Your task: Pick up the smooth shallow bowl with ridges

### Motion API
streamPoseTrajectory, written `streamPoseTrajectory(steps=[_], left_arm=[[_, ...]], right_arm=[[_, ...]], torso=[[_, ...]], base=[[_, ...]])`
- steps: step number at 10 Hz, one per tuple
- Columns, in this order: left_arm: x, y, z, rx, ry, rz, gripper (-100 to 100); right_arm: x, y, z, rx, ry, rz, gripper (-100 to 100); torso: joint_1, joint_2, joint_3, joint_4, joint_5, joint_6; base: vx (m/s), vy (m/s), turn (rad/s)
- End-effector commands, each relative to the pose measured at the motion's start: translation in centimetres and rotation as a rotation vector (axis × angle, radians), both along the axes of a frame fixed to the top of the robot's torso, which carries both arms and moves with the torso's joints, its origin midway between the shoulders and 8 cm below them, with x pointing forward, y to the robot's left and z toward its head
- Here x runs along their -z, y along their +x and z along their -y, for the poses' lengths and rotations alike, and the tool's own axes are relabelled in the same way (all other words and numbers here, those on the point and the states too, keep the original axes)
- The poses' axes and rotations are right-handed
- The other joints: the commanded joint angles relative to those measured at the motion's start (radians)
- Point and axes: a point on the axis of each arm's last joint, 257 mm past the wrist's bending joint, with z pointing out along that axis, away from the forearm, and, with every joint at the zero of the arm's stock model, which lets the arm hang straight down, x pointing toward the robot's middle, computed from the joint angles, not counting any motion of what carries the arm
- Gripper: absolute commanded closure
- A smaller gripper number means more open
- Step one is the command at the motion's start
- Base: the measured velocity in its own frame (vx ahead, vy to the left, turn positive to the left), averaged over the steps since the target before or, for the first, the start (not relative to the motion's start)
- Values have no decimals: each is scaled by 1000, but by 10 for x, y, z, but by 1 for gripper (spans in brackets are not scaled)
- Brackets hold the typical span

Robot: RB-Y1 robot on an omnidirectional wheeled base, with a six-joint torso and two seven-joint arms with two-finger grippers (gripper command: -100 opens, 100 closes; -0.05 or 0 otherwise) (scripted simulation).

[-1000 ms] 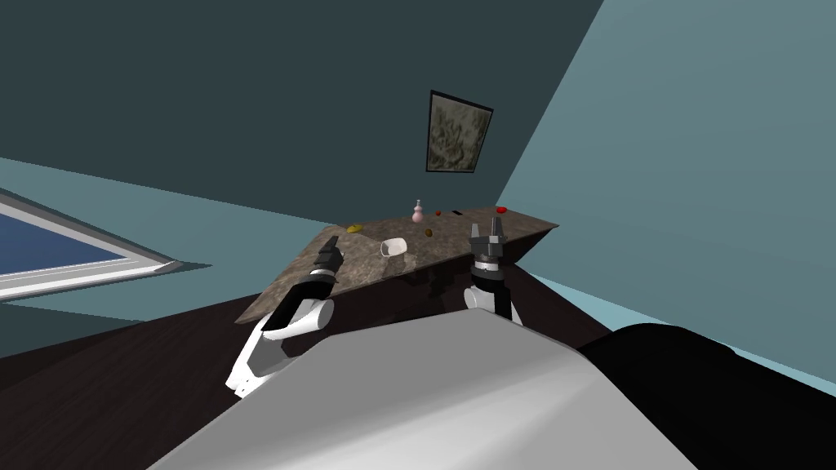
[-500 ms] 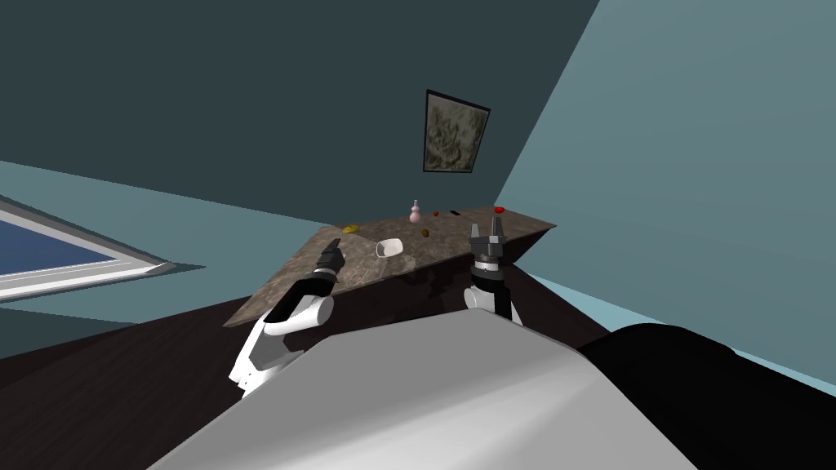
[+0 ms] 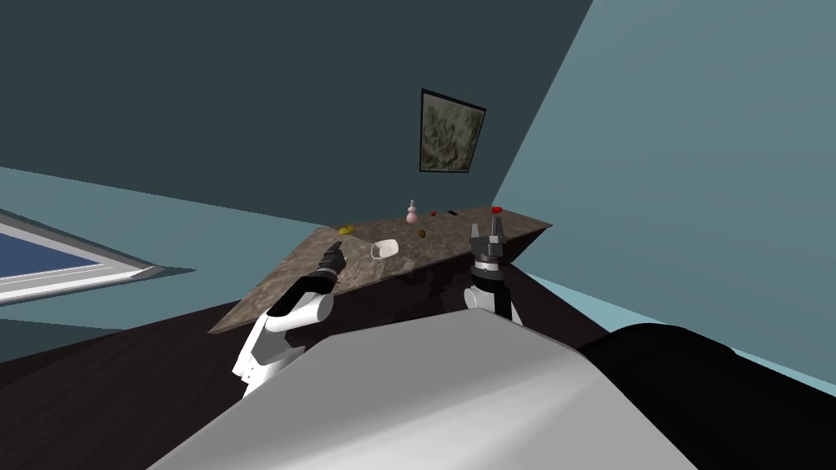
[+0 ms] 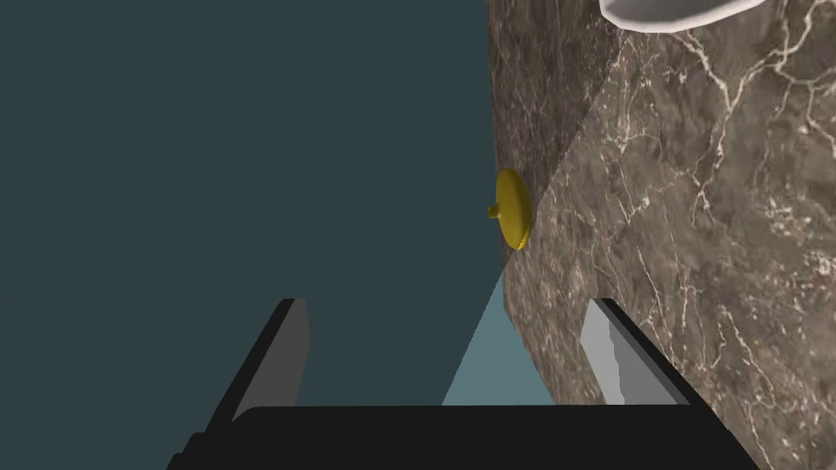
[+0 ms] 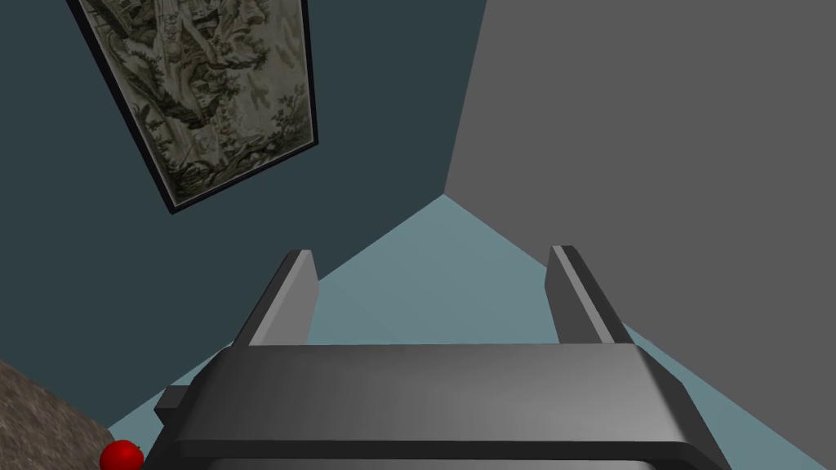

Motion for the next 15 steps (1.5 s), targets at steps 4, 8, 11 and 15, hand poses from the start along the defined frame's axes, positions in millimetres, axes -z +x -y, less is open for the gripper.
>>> streamPoseTrajectory(steps=[4, 8, 11, 15], left_arm=[[19, 3, -6, -19, -43, -83, -100], [46, 5, -16, -56, -105, -189, -100], [64, 4, -22, -86, -147, -259, -100], [89, 0, -33, -133, -202, -352, -100]], right_arm=[[0, 0, 0, 0, 0, 0, 0], [0, 0, 0, 0, 0, 0, 0], [0, 0, 0, 0, 0, 0, 0], [0, 0, 0, 0, 0, 0, 0]], torso=[[0, 0, 0, 0, 0, 0], [0, -1, 0, 0, 0, 0], [0, 0, 0, 0, 0, 0], [0, 0, 0, 0, 0, 0]], base=[[13, -53, -44], [27, -59, -74], [21, -59, -90], [20, -52, -105]])
